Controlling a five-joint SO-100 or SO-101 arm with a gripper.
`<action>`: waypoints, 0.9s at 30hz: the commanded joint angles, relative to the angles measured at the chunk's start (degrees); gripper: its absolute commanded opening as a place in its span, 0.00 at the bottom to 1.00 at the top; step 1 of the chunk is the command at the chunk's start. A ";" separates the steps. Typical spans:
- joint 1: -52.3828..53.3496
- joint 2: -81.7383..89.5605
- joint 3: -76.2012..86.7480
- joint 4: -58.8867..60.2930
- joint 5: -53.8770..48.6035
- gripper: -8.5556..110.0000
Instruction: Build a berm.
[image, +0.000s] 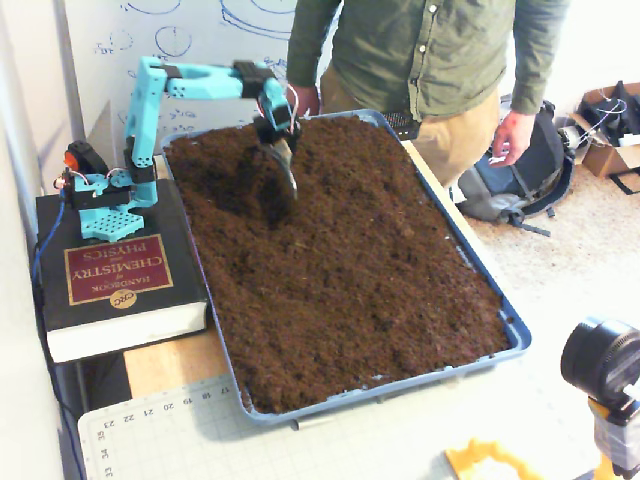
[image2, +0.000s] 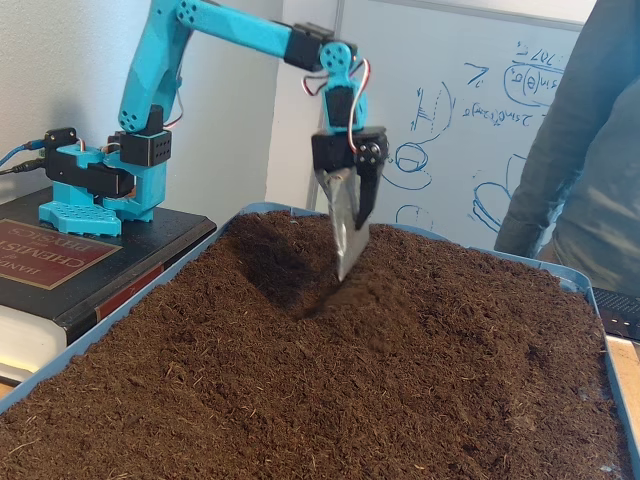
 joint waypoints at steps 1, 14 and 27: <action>0.62 7.73 -4.57 8.70 -1.76 0.08; 12.57 -1.49 -4.48 29.88 -12.74 0.08; 17.40 -9.93 -5.27 25.14 -14.41 0.08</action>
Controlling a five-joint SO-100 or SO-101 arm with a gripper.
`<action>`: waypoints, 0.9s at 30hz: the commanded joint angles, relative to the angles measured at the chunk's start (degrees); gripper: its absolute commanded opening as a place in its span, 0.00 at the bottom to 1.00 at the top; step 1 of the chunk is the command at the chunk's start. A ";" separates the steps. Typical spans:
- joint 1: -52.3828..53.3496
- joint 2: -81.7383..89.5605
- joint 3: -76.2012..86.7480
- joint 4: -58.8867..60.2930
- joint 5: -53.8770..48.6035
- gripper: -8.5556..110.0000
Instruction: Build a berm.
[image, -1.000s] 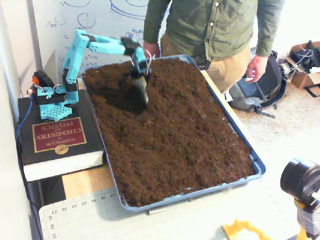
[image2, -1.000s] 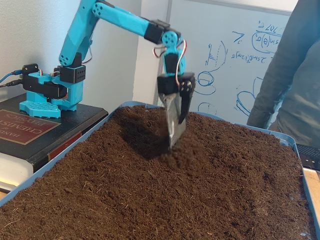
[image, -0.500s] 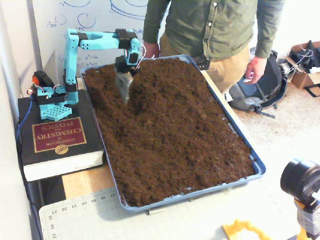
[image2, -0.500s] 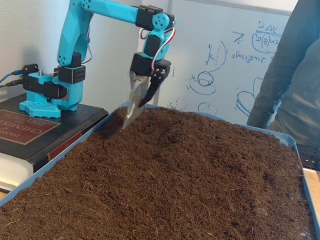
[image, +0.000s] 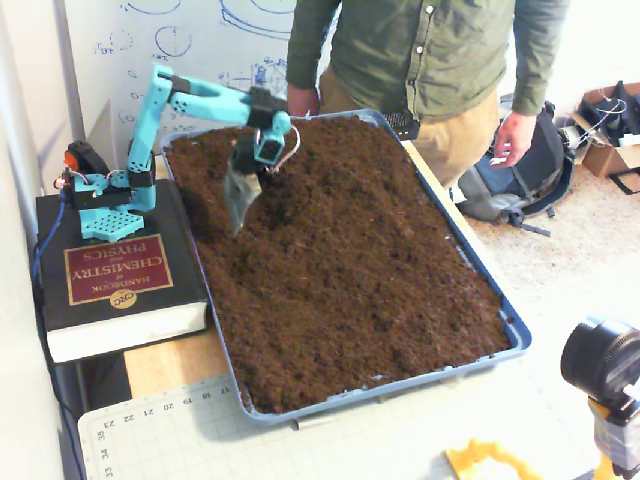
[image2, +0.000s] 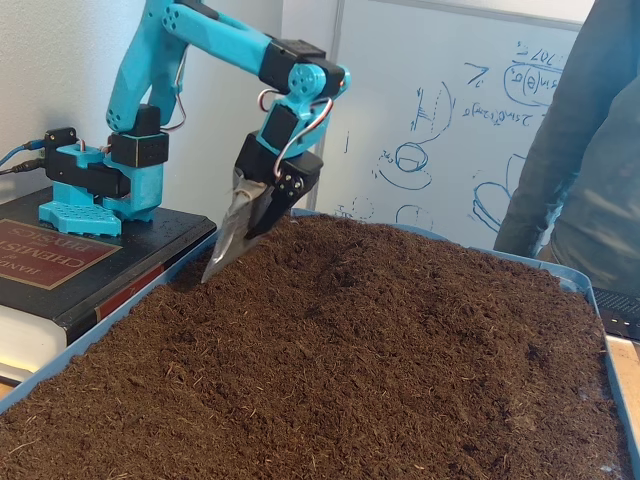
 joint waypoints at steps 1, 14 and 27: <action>0.88 -0.70 -3.87 -3.34 -0.70 0.08; 0.97 -10.81 -4.22 -17.05 -0.70 0.08; 0.00 -14.59 -4.39 -32.43 -0.88 0.08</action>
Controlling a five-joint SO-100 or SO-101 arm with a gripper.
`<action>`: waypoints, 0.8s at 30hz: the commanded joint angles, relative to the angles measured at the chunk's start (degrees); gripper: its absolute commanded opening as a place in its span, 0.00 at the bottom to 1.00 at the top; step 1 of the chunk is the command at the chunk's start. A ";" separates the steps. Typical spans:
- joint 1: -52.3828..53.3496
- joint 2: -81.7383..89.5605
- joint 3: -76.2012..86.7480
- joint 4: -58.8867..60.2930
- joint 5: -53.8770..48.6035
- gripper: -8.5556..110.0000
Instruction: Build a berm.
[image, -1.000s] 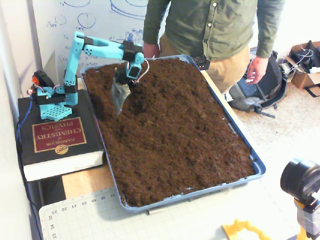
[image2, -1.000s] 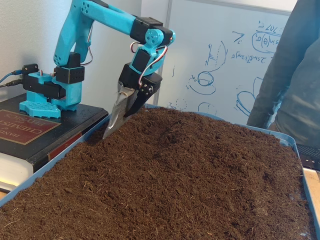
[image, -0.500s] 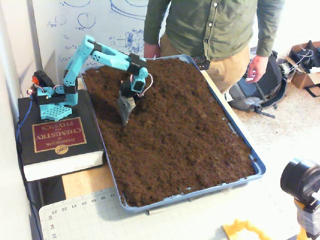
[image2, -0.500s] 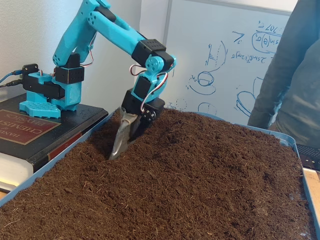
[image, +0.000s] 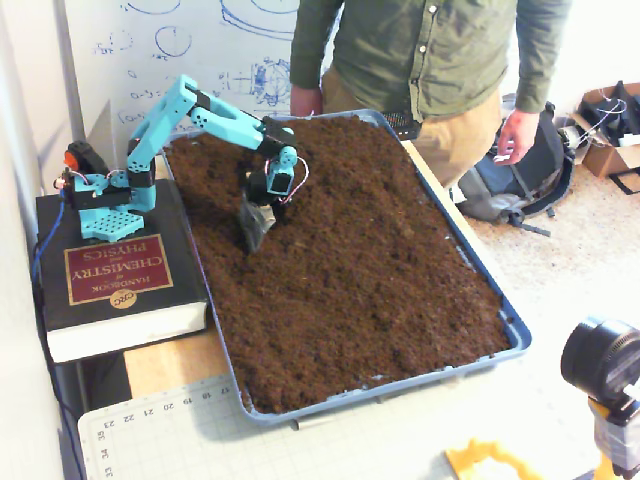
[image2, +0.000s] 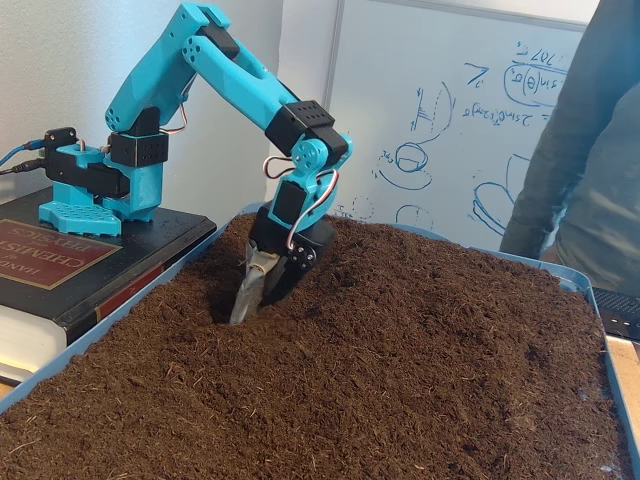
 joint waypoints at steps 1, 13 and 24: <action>-0.18 0.62 -3.43 -8.00 -1.14 0.08; -2.72 1.14 -11.78 -10.72 -2.55 0.08; -5.27 1.49 -18.72 -10.55 -2.02 0.08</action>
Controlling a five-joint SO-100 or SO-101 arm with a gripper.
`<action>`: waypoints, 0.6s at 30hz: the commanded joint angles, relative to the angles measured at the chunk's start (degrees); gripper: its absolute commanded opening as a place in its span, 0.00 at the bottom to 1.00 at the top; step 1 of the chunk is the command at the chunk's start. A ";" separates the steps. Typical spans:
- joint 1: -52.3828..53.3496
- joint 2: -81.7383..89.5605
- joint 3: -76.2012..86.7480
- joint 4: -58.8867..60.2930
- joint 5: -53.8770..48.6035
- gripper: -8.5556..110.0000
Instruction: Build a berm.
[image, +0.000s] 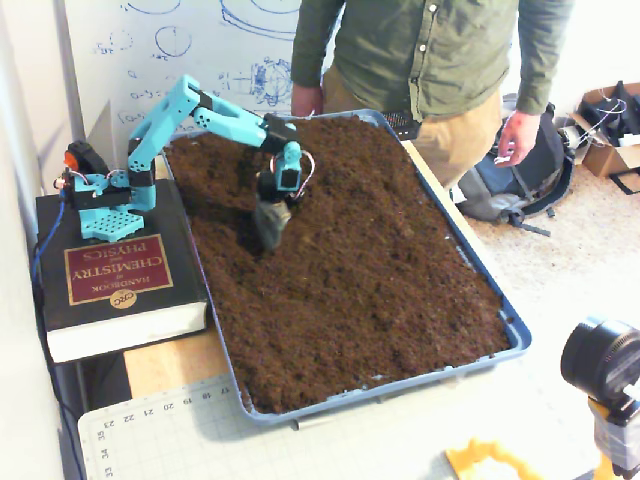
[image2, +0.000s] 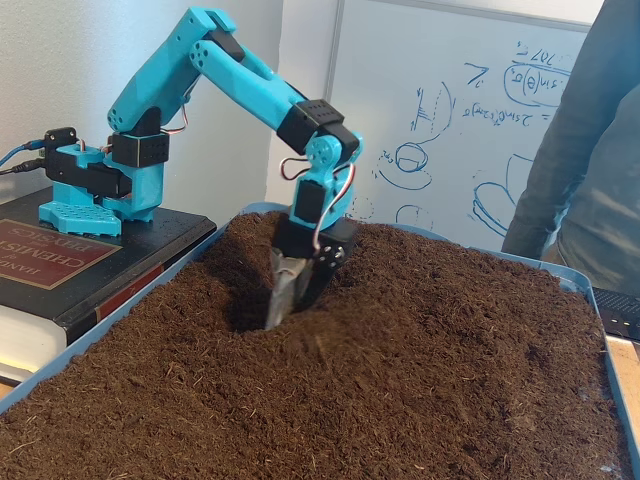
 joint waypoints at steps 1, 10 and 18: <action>-1.85 3.25 -10.72 -4.92 -0.97 0.08; -2.99 8.00 -10.63 -4.83 -1.14 0.08; -5.19 19.78 -10.55 -4.75 -0.35 0.08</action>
